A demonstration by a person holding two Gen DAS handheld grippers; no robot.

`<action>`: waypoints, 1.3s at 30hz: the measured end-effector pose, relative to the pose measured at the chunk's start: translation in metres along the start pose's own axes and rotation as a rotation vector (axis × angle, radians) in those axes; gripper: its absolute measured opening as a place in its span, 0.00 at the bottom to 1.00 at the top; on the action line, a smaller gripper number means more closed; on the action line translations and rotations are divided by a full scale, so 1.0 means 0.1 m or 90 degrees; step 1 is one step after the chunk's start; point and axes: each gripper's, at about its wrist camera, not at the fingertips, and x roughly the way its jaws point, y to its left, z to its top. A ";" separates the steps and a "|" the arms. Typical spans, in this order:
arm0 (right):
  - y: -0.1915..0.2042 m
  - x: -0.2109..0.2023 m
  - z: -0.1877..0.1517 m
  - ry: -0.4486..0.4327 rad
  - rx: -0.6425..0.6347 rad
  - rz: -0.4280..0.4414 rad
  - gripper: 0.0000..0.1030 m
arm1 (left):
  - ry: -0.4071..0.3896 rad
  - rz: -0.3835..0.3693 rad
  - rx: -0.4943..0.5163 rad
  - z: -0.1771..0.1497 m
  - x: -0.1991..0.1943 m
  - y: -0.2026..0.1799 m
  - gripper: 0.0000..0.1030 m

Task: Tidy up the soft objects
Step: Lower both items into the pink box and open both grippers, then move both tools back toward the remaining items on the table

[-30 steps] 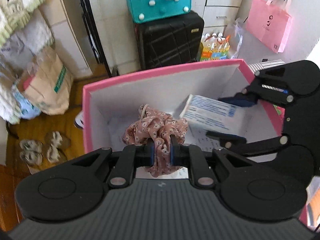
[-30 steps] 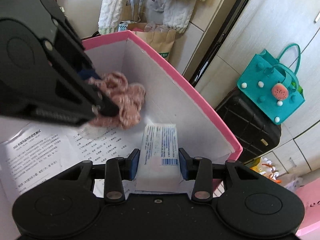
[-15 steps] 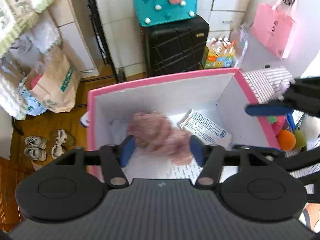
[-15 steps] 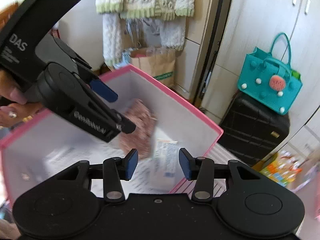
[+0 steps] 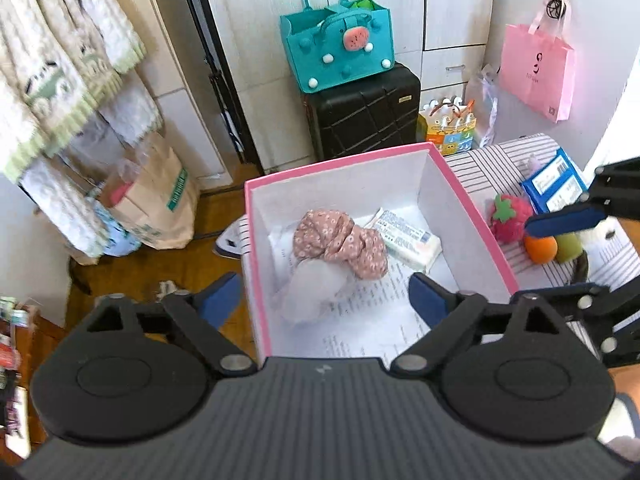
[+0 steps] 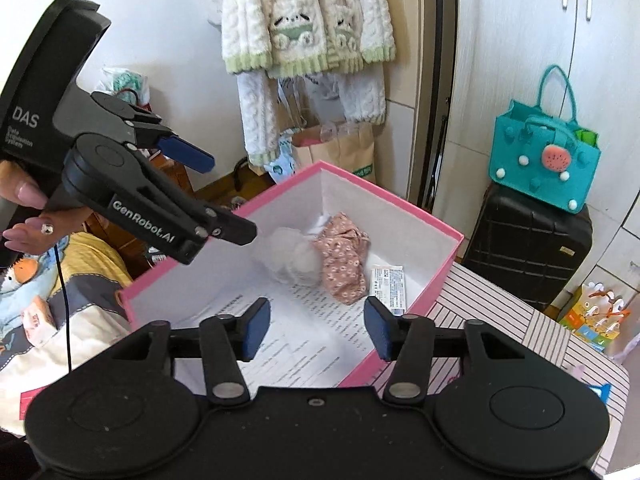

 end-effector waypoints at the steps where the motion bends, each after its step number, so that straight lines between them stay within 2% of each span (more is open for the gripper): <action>1: 0.03 -0.06 -0.01 -0.006 0.002 0.000 0.67 | -0.003 0.004 0.008 -0.03 -0.08 -0.02 0.92; 2: 0.05 -0.14 -0.02 -0.012 0.005 0.001 0.72 | -0.007 0.007 0.016 -0.04 -0.15 -0.04 0.93; 6: 0.16 -0.41 -0.13 -0.036 0.005 0.003 0.73 | -0.037 0.021 0.042 -0.18 -0.47 -0.14 0.96; 12: 0.30 -0.79 -0.32 -0.063 -0.003 0.002 0.78 | -0.060 0.002 0.043 -0.36 -0.81 -0.29 0.96; 19: 0.45 -1.14 -0.61 -0.085 -0.028 -0.025 0.92 | -0.078 -0.008 0.077 -0.59 -1.03 -0.57 0.96; 26: 0.45 -1.28 -1.00 -0.085 -0.027 -0.075 0.96 | -0.080 -0.037 0.092 -0.81 -1.06 -0.83 0.96; 30: 0.34 -1.32 -1.26 -0.093 -0.005 -0.078 0.96 | -0.082 -0.057 0.084 -0.94 -1.02 -0.96 0.96; 33: 0.24 -1.37 -1.47 -0.109 0.014 -0.082 0.96 | -0.086 -0.077 0.059 -1.03 -0.95 -1.05 0.96; 36: 0.16 -1.39 -1.65 -0.127 0.019 -0.094 0.96 | -0.087 -0.122 0.031 -1.09 -0.87 -1.12 0.96; 39: 0.05 -1.40 -1.84 -0.161 0.020 -0.139 0.96 | -0.103 -0.149 0.004 -1.14 -0.79 -1.22 0.96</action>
